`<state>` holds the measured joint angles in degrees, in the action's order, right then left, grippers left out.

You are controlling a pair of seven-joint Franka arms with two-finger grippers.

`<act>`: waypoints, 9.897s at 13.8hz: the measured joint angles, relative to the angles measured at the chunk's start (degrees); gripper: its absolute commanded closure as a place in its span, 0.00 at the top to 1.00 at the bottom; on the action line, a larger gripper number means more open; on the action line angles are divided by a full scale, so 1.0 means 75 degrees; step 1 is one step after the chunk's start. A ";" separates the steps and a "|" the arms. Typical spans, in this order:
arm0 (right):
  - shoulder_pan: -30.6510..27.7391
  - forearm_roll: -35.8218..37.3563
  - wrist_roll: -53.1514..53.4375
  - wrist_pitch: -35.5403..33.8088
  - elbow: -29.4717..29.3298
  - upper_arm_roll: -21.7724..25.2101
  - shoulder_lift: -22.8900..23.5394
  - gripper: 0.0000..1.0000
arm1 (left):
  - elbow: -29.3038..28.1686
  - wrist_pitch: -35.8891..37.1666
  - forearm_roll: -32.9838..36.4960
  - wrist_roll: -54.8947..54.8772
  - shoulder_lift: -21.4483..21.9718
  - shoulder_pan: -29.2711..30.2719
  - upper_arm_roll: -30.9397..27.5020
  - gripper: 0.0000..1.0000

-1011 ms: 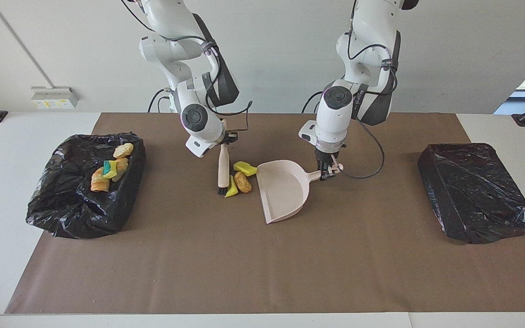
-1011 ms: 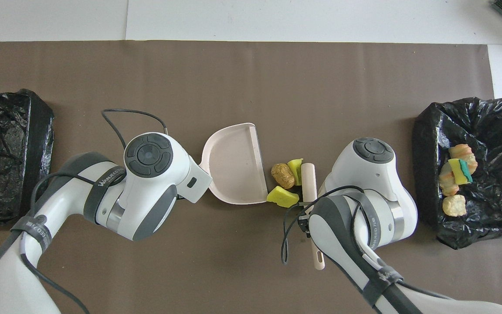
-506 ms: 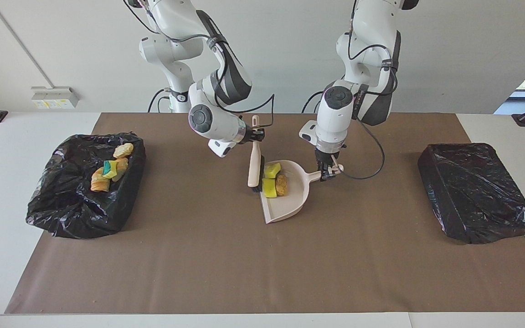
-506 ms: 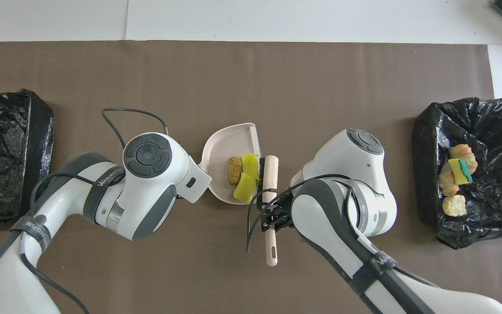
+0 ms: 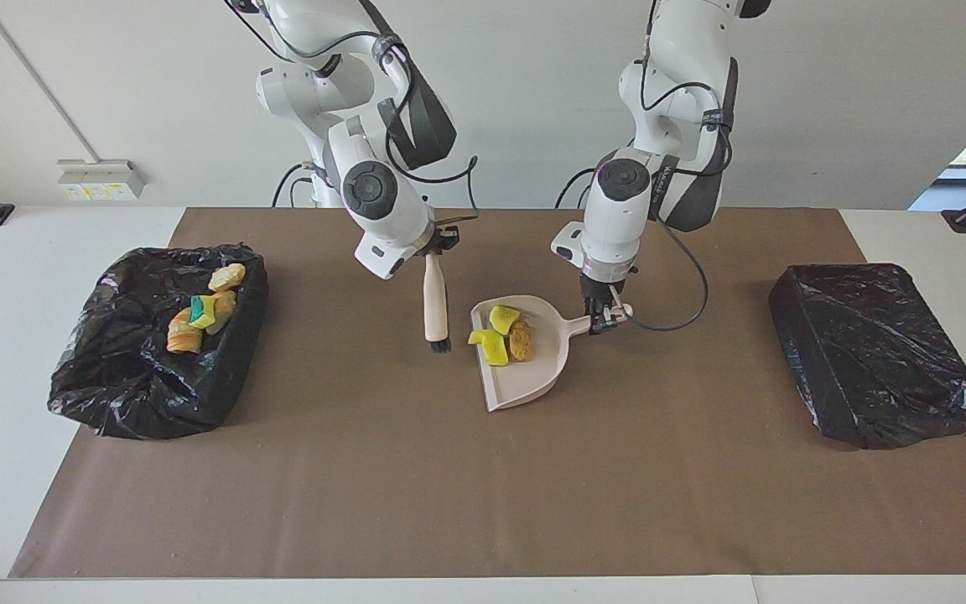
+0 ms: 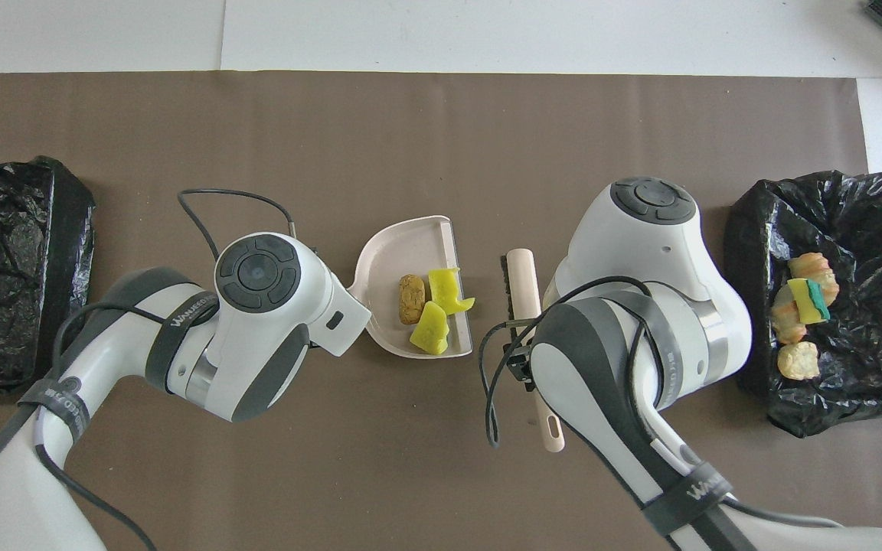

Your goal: Sweep and dump trash in bin

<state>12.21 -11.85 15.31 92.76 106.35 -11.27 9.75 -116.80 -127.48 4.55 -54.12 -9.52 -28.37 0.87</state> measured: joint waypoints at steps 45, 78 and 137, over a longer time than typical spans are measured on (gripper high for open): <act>0.2775 -0.0348 0.3537 0.4384 0.3892 -0.0067 -0.2049 1.00 | 0.3559 0.2625 -0.0707 -0.6360 0.0198 0.7637 -0.0236 0.00; -0.1289 0.1405 -0.1335 -0.1491 -0.2096 0.2199 -0.2371 1.00 | 0.3384 0.3930 0.1917 0.0404 0.0336 0.3767 0.0096 0.00; -0.1282 0.1405 -0.1433 -0.1539 -0.2011 0.2152 -0.2399 1.00 | 0.4441 0.6028 -0.0431 0.6091 0.1887 0.2810 -0.0283 1.00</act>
<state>2.60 -1.31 4.57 81.22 91.27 4.87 -8.24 -83.49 -82.27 1.32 -8.44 4.63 -7.30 -1.26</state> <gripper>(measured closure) 0.000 0.000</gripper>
